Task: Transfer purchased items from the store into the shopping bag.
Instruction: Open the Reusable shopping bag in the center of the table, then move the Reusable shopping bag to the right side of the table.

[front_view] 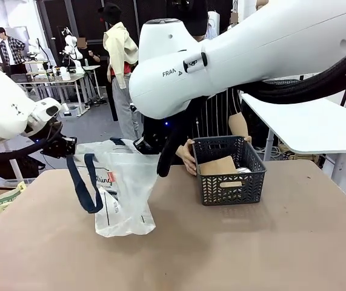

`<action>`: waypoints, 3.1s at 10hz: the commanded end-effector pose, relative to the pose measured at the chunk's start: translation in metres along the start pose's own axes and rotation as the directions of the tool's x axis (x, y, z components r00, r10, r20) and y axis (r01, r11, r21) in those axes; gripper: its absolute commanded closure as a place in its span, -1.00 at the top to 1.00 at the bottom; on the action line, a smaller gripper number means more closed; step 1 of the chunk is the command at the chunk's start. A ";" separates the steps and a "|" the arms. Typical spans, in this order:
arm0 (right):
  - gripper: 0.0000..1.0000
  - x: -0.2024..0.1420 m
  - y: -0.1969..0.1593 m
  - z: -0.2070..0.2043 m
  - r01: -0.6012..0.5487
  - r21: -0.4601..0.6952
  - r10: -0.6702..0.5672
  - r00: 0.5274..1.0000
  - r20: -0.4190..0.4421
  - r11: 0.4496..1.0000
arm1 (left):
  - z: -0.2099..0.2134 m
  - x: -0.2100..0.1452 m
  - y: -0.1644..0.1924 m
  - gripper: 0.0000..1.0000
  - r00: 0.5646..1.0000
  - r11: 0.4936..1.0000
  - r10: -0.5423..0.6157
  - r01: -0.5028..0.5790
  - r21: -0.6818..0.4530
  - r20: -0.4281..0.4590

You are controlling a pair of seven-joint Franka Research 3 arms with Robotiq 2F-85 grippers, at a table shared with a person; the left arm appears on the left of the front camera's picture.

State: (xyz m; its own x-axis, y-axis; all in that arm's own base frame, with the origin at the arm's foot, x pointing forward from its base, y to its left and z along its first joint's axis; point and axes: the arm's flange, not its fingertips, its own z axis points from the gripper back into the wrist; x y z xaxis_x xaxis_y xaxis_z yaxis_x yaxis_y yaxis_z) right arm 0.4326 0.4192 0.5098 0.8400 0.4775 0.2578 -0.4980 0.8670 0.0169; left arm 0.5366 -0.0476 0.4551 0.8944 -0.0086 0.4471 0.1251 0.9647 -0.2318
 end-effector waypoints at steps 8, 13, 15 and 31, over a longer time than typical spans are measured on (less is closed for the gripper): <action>-1.00 -0.001 0.057 -0.017 0.071 -0.070 -0.073 0.997 -0.026 0.995 | 0.007 0.050 -0.042 -1.00 0.972 0.973 -0.229 0.229 0.003 0.046; -1.00 -0.007 0.052 -0.014 0.044 -0.027 -0.045 0.999 -0.017 0.999 | 0.011 0.039 -0.044 -1.00 0.982 0.984 -0.180 0.181 -0.002 0.053; -1.00 -0.007 0.052 -0.014 0.044 -0.027 -0.045 0.999 -0.017 0.999 | 0.011 0.039 -0.044 -1.00 0.982 0.984 -0.180 0.181 -0.002 0.053; -1.00 -0.007 0.052 -0.014 0.044 -0.027 -0.045 0.999 -0.017 0.999 | 0.011 0.039 -0.044 -1.00 0.982 0.984 -0.180 0.181 -0.002 0.053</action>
State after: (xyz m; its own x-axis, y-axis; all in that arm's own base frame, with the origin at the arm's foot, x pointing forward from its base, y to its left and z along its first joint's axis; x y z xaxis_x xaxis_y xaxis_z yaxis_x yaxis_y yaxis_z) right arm 0.4041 0.4633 0.4940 0.8715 0.4306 0.2348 -0.4425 0.8968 -0.0022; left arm 0.5650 -0.0909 0.4906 0.8310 -0.1833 0.5251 0.2966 0.9448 -0.1395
